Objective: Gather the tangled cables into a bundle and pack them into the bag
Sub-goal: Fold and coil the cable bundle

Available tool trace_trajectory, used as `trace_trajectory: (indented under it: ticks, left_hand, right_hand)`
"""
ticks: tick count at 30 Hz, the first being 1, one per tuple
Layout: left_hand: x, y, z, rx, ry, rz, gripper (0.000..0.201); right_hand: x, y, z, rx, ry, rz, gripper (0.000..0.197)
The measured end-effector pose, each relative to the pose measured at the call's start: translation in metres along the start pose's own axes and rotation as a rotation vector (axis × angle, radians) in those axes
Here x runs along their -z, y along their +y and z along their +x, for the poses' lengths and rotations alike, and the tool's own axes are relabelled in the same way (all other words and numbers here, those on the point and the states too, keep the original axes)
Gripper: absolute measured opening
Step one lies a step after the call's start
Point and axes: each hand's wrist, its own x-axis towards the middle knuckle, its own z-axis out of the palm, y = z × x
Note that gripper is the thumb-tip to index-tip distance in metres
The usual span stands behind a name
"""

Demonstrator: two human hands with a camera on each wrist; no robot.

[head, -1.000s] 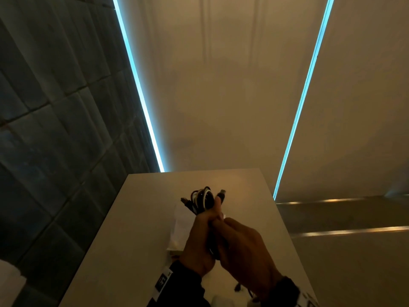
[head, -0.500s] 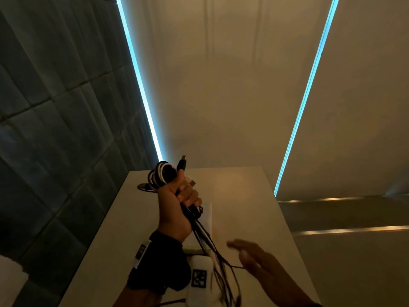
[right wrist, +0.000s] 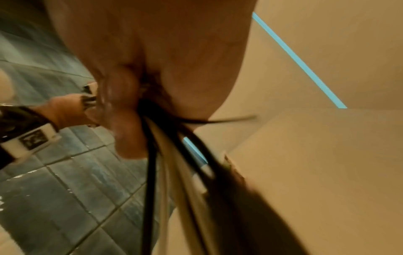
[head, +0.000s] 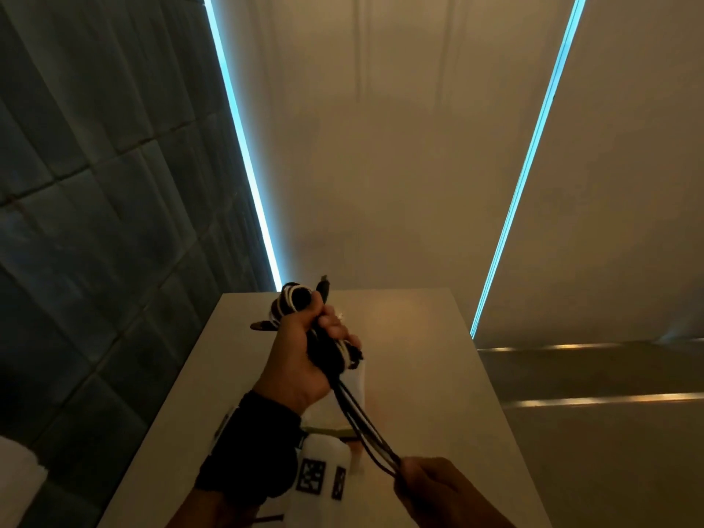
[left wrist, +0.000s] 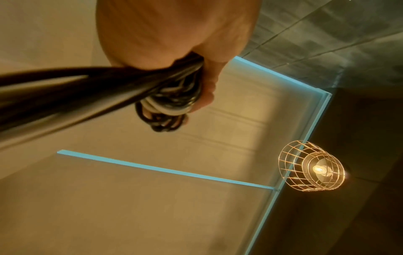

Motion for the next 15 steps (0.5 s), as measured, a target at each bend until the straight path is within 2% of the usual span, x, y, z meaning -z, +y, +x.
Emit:
trace_trajectory:
  ticks: [2, 4, 7, 9, 12, 15]
  left_hand:
    - [0.007, 0.010, -0.004, 0.040, -0.056, 0.064, 0.026]
    - [0.016, 0.013, -0.013, 0.086, -0.112, 0.208, 0.028]
    - [0.028, 0.005, -0.023, 0.140, -0.186, 0.414, 0.028]
    - [0.033, -0.004, -0.026, 0.189, -0.261, 0.496, 0.026]
    - [0.034, -0.019, -0.033, 0.223, -0.302, 0.628, 0.010]
    - [0.031, -0.031, -0.040, 0.235, -0.326, 0.744, 0.021]
  right_hand:
    - [0.022, 0.002, -0.004, -0.050, -0.008, -0.001, 0.064]
    - [0.045, -0.010, -0.007, -0.019, -0.058, -0.055, 0.052]
    - [0.071, -0.043, -0.009, 0.097, -0.084, -0.199, 0.039]
    - [0.081, -0.069, -0.006, 0.176, -0.078, -0.378, 0.033]
    - [0.082, -0.106, 0.003, 0.362, -0.030, -0.677, 0.027]
    - [0.075, -0.133, 0.014, 0.471, -0.005, -0.877, 0.018]
